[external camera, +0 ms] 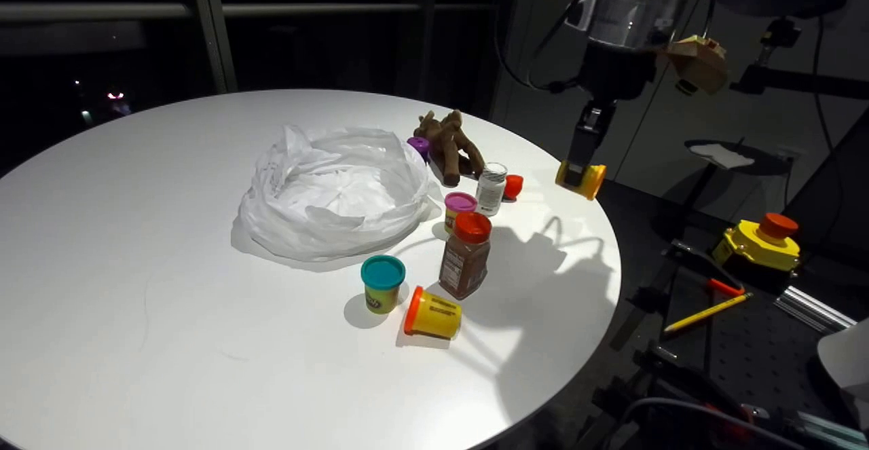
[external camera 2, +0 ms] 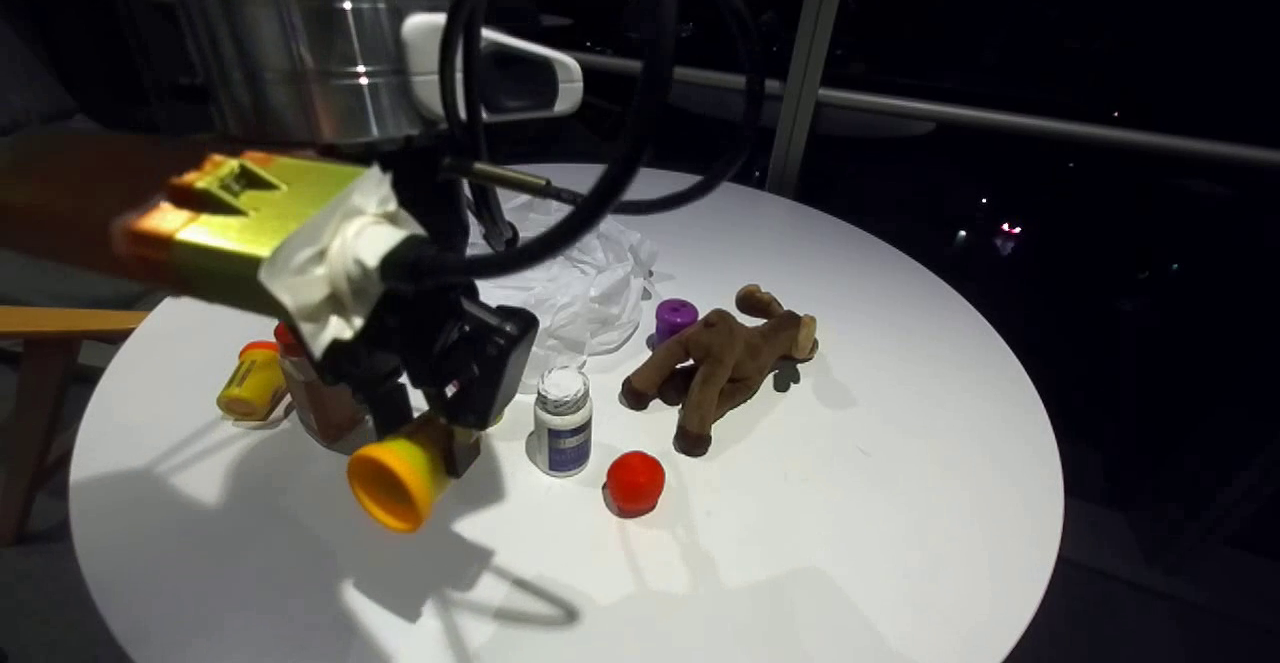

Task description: Remove the objects from the white plastic and put them on the table

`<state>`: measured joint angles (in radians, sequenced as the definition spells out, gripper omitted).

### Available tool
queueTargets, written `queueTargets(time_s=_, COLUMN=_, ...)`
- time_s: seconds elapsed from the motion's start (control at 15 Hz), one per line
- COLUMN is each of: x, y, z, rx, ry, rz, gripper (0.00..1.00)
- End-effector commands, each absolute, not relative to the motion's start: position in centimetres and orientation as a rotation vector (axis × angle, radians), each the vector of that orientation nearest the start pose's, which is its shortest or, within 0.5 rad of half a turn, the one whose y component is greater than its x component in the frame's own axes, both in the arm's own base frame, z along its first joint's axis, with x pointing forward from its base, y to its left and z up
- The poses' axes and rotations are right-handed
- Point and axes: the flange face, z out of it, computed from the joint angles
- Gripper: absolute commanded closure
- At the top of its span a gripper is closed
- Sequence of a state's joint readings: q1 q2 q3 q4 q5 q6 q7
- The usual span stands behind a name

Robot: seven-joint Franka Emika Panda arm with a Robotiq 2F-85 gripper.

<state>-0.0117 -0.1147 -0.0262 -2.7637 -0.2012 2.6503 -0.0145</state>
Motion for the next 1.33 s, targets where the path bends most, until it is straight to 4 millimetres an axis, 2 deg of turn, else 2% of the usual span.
queueTargets(time_s=0.0, x=39.2, y=-1.5, z=24.0, rx=-3.212, ry=-0.297, rz=-0.058, gripper=0.83)
queueTargets(time_s=0.2, x=39.6, y=-1.7, z=22.1, rx=-3.198, ry=-0.279, rz=-0.108, gripper=0.83)
queueTargets(time_s=0.33, x=39.0, y=-1.4, z=19.3, rx=-3.192, ry=-0.272, rz=-0.048, gripper=0.83)
queueTargets(time_s=0.6, x=37.5, y=-1.3, z=15.3, rx=-3.185, ry=-0.307, rz=0.067, gripper=0.83)
queueTargets(time_s=0.73, x=38.4, y=-1.6, z=15.3, rx=-3.18, ry=-0.302, rz=0.04, gripper=0.83)
queueTargets(time_s=1.07, x=40.4, y=-1.7, z=17.1, rx=-3.177, ry=-0.296, rz=-0.137, gripper=0.83)
queueTargets(time_s=1.2, x=41.1, y=-2.1, z=17.3, rx=-3.186, ry=-0.306, rz=-0.128, gripper=0.83)
queueTargets(time_s=1.27, x=41.3, y=-2.2, z=17.4, rx=-3.191, ry=-0.314, rz=-0.123, gripper=0.4)
